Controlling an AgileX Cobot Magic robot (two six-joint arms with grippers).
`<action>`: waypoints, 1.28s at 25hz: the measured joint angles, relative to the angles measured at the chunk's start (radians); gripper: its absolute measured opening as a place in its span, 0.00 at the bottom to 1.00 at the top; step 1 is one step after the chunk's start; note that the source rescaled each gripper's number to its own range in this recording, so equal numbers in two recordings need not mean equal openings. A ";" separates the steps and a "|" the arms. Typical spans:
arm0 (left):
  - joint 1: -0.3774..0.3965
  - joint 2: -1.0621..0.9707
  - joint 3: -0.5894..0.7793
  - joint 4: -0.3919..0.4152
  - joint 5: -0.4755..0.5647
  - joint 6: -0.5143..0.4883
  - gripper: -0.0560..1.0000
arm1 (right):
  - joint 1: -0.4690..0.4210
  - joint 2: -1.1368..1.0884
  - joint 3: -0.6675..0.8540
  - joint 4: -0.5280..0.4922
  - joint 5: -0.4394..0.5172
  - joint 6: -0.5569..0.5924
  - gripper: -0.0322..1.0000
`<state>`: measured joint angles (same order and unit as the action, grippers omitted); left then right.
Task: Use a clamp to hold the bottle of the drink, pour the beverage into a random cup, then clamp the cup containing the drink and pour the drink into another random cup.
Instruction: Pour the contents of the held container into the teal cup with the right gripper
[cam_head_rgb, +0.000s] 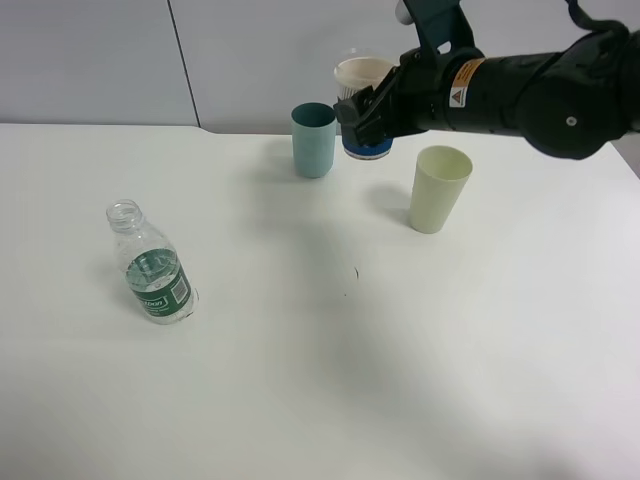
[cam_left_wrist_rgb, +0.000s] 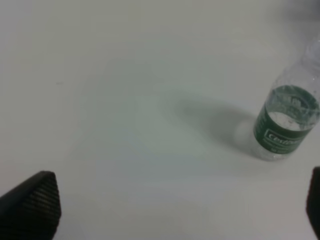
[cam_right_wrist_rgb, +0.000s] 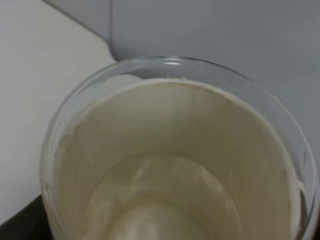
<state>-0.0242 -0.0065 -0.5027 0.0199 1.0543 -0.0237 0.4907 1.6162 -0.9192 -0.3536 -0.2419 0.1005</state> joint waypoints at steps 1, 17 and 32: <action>0.000 0.000 0.000 0.000 0.000 0.000 1.00 | -0.010 0.000 -0.022 -0.049 0.027 0.046 0.03; 0.000 0.000 0.000 0.000 0.000 0.000 1.00 | -0.078 0.114 -0.288 -0.539 0.344 0.450 0.03; 0.000 0.000 0.000 0.000 0.000 0.000 1.00 | -0.041 0.351 -0.541 -0.684 0.487 0.453 0.03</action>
<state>-0.0242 -0.0065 -0.5027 0.0199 1.0543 -0.0237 0.4492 1.9669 -1.4598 -1.0371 0.2452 0.5539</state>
